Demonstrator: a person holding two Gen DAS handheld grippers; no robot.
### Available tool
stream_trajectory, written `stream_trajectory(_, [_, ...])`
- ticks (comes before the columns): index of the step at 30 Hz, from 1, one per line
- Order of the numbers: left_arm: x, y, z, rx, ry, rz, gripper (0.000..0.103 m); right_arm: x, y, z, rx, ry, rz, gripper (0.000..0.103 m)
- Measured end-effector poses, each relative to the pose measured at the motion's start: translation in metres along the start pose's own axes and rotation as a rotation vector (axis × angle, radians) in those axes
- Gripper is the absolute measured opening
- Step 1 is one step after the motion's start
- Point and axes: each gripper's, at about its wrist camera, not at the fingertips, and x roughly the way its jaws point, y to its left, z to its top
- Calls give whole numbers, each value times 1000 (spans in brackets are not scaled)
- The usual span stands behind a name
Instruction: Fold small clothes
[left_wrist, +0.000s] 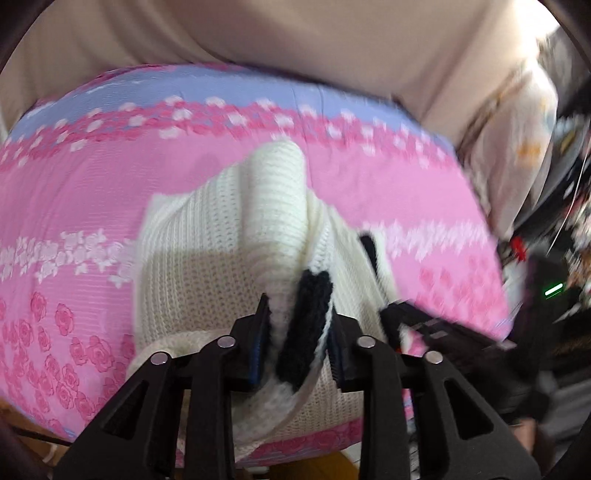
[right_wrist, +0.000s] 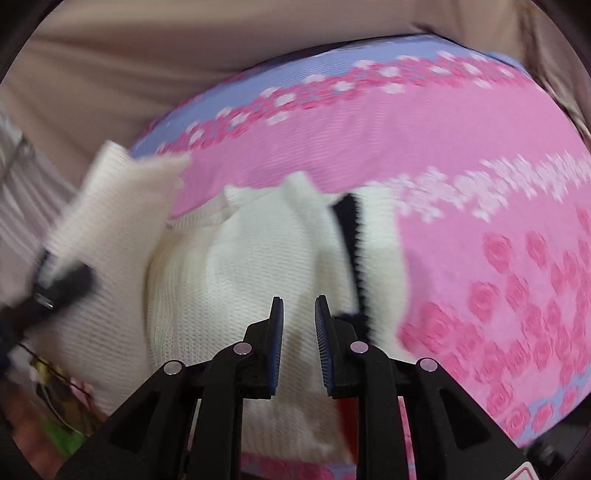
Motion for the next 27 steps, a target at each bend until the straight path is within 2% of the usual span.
stream_trajectory(2, [16,-9,-13,24,42,26,31,-12,-17,-5,46,-13,5,27])
stream_trajectory(3, [17,-9,-18,19,50,19,40,-18,-23,-6,56,-17,2,31])
stream_trajectory(4, [12,-5,-26,13,47,1,45,-24,-25,-7,59,-22,1,39])
stream_trajectory(6, [1,1,-36,20,31,1,66,-35,-22,-11,54,-37,15,47])
stream_trajectory(8, [-9,11,-48,45,25,37,69,-41,-15,-12,61,-40,79,60])
stream_trajectory(10, [-15,29,-61,36,53,51,70,-36,-4,-8,57,-9,152,65])
stream_trajectory(14, [-22,58,-85,-23,109,51,70,-9,28,-8,40,108,267,69])
stream_trajectory(16, [-30,64,-97,-34,117,-8,70,5,41,-9,57,166,316,69])
stream_trajectory(18, [-41,66,-106,-39,98,-21,72,16,55,-8,54,211,361,69])
stream_trajectory(20, [-46,76,-114,-87,78,8,75,22,66,-4,47,237,375,70])
stream_trajectory(22, [-42,90,-117,-160,86,16,75,31,74,-1,32,270,346,73])
stream_trajectory(25, [-31,94,-119,-179,118,8,75,55,88,-5,-25,340,210,73])
stream_trajectory(27, [-19,90,-118,-149,166,35,74,65,91,-9,-7,372,241,66])
